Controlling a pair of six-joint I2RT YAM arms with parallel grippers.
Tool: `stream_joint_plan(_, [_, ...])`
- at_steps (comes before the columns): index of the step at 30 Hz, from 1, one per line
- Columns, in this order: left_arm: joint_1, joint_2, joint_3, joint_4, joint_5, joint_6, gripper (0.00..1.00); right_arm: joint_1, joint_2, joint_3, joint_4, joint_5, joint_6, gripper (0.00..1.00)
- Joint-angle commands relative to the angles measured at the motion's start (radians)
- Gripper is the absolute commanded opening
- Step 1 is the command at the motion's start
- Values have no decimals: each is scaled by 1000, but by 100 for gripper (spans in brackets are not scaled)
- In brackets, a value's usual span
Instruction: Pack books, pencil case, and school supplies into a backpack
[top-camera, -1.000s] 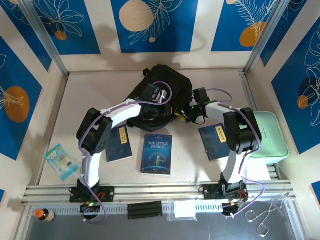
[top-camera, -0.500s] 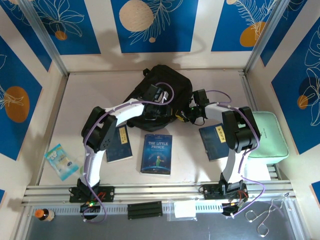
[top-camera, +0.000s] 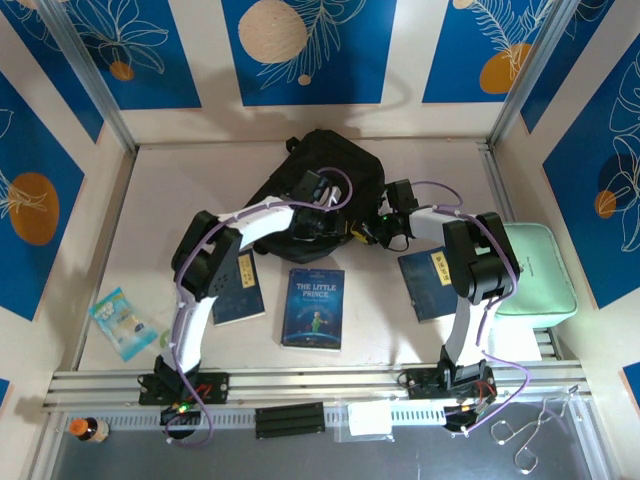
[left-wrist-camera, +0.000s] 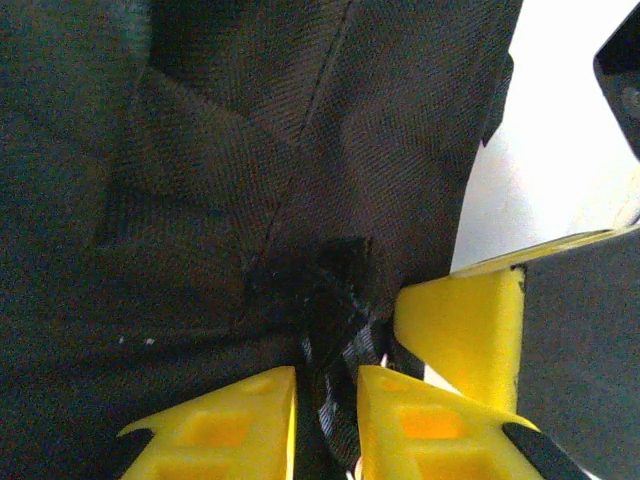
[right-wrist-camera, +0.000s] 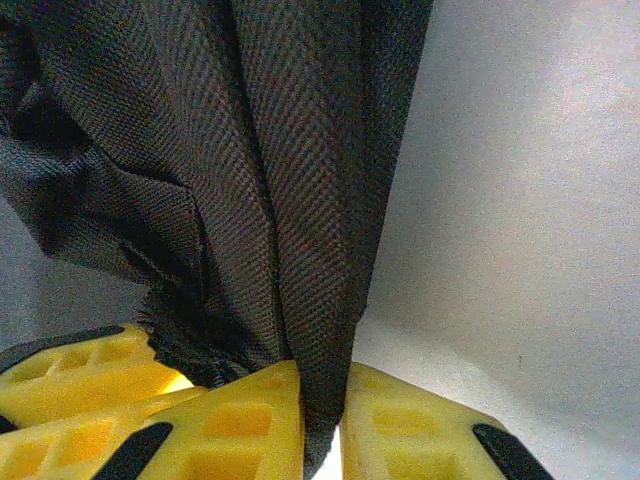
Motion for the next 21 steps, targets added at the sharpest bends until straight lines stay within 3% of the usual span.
stream_joint_plan(1, [-13, 42, 49, -36, 4, 13, 22, 7, 28, -20, -46, -18, 8, 15])
stream_joint_plan(6, [-13, 68, 83, -67, -33, 17, 20, 6, 28, -16, -47, -19, 8, 15])
stream_joint_plan(10, [-13, 61, 89, -71, -35, 26, 10, 6, 26, -17, -46, -18, 7, 14])
stream_joint_plan(17, [-10, -36, 42, -71, -32, 91, 0, -10, 26, -10, -37, -13, -9, 14])
stream_joint_plan(21, [-10, -95, -22, -33, -24, 97, 0, -13, 18, -1, -40, -16, -29, 14])
